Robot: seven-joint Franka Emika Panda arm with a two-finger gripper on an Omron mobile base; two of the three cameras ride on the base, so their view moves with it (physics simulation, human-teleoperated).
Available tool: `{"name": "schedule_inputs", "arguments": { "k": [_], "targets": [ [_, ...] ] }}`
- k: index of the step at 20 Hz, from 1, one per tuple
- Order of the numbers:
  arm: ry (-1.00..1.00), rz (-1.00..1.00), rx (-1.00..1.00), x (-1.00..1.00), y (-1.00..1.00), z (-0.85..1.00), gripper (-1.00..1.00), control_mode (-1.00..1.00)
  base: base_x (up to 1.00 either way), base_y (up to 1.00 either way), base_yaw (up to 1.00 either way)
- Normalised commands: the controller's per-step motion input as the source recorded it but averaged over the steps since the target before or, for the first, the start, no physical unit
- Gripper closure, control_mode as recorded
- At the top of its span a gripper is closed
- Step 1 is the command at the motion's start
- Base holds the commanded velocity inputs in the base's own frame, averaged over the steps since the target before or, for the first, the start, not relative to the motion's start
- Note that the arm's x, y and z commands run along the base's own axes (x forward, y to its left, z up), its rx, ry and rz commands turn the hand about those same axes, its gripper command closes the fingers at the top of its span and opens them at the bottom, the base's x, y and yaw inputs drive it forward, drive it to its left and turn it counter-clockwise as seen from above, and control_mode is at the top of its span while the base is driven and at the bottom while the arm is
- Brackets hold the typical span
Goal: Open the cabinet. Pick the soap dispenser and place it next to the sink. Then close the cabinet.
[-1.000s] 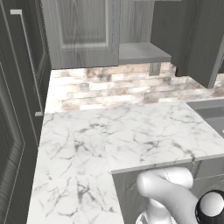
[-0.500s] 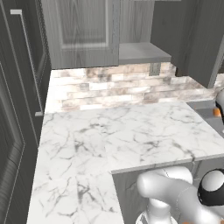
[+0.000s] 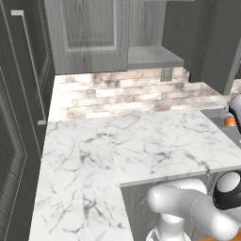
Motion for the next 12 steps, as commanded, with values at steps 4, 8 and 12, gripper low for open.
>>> {"name": "schedule_inputs", "arguments": {
  "k": [4, 8, 12],
  "targets": [
    [0.00, 0.23, 0.00, -0.13, -0.08, 0.00, 1.00, -1.00, 0.00, 0.00, 0.00],
    [0.00, 0.34, 0.00, -0.25, 0.00, 0.00, 1.00, -1.00, 0.00, 0.00, 0.00],
    [0.00, 0.28, 0.00, -0.03, 0.00, 0.00, 1.00, -1.00, 0.00, 0.00, 0.00]
  ]
}}
